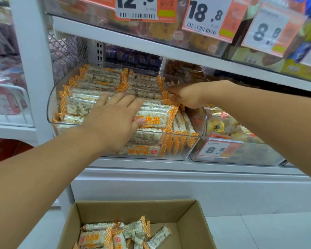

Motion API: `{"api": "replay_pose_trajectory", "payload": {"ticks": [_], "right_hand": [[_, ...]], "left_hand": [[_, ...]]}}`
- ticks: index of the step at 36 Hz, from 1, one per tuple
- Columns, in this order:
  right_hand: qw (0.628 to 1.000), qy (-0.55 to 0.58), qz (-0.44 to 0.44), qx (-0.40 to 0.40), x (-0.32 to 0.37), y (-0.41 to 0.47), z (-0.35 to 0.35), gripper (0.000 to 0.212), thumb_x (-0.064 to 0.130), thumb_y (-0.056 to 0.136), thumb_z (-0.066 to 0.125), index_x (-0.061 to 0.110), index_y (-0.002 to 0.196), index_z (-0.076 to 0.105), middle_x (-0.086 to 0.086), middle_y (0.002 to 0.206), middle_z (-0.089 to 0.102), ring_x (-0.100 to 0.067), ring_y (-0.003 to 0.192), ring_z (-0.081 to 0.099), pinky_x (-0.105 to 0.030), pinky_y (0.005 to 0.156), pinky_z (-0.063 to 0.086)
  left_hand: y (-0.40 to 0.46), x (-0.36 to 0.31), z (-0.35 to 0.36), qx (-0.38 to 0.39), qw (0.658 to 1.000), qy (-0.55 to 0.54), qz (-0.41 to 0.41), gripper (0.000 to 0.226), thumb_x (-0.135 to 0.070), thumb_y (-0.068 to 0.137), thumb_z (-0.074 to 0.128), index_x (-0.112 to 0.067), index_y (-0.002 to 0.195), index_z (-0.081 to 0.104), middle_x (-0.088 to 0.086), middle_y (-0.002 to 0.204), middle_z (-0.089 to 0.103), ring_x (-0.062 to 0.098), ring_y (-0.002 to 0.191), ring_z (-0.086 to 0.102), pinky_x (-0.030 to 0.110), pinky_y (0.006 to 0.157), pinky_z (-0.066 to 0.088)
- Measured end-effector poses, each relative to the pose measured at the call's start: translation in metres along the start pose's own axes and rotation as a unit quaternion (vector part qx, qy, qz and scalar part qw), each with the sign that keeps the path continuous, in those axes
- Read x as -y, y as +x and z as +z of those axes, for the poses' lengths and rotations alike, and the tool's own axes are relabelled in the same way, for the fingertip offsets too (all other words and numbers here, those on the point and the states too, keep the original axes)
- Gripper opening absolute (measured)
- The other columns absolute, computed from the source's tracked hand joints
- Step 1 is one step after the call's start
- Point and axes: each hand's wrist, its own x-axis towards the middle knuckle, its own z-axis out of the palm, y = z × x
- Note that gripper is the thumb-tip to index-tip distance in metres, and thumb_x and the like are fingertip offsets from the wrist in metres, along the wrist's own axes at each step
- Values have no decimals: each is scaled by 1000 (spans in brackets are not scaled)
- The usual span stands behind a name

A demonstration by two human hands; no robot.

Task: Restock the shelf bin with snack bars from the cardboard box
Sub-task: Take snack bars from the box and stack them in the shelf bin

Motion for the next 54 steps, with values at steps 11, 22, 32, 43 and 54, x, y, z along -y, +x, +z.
{"api": "replay_pose_trajectory", "payload": {"ticks": [11, 22, 32, 43, 54], "right_hand": [[996, -58, 34, -65, 9, 28, 4, 64, -2, 99, 46, 16, 158, 26, -16, 152, 42, -30, 109, 55, -31, 70, 40], [983, 5, 80, -164, 0, 13, -5, 6, 2, 94, 63, 3, 90, 60, -10, 87, 58, -25, 74, 55, -32, 69, 45], [977, -7, 43, -207, 3, 5, 12, 42, 3, 94, 55, 14, 134, 61, -17, 128, 62, -37, 110, 62, -40, 89, 55], [992, -27, 16, -121, 14, -1, 6, 47, -4, 93, 48, 5, 139, 52, -20, 135, 57, -36, 117, 58, -45, 97, 52], [985, 107, 47, -126, 17, -27, 4, 59, -6, 94, 36, 10, 151, 42, -18, 152, 44, -35, 137, 44, -34, 108, 38]], "left_hand": [[-1, -1, 1, -7, 1000, -3, 1, 64, -55, 100, 16, -27, 158, 15, -4, 161, 26, 20, 151, 15, 49, 123, 12], [-1, -1, 0, -9, 1000, -1, 0, 65, -55, 99, 15, -27, 158, 16, -4, 161, 26, 19, 151, 16, 49, 123, 12], [-2, 0, 2, -9, 1000, -12, 1, 66, -55, 98, 14, -28, 158, 15, -4, 163, 23, 19, 152, 13, 50, 123, 11], [-2, 0, 2, -18, 1000, -9, 5, 66, -55, 99, 17, -26, 158, 19, -2, 161, 29, 21, 151, 19, 51, 122, 14], [-4, -1, 3, -33, 999, -26, 11, 66, -54, 100, 23, -24, 159, 16, 1, 164, 22, 22, 153, 13, 51, 124, 10]]}}
